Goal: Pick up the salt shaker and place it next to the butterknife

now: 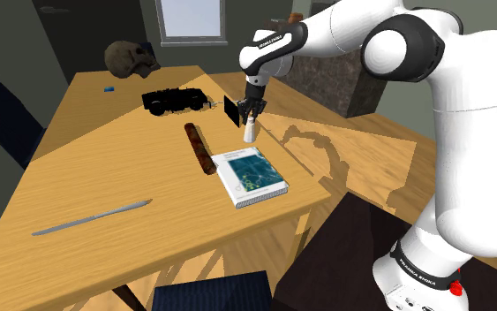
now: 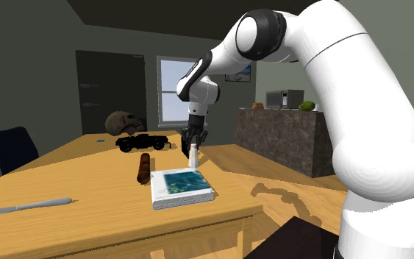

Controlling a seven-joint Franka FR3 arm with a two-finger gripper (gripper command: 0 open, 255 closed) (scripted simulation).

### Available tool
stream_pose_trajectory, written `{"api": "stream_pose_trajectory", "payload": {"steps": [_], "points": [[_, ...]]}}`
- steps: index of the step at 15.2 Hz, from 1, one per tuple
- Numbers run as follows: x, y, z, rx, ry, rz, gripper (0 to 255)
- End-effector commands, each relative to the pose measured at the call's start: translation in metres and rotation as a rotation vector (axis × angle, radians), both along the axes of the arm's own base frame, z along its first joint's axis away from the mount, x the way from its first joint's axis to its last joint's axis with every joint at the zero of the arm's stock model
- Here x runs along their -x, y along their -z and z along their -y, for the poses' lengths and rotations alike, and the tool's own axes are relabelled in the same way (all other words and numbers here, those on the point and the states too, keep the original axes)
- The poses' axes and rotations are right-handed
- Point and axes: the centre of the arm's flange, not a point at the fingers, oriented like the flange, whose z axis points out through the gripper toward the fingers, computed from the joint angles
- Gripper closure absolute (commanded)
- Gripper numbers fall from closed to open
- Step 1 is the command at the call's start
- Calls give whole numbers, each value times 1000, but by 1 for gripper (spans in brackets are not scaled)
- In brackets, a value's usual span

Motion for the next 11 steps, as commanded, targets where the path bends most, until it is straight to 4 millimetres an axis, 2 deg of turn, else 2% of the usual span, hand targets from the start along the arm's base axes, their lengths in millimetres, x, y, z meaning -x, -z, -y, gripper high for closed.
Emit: {"api": "stream_pose_trajectory", "payload": {"steps": [1, 3, 11], "points": [[0, 1, 0, 0, 0, -1, 255], [0, 1, 0, 0, 0, -1, 255], [0, -42, 0, 0, 0, -1, 255]]}}
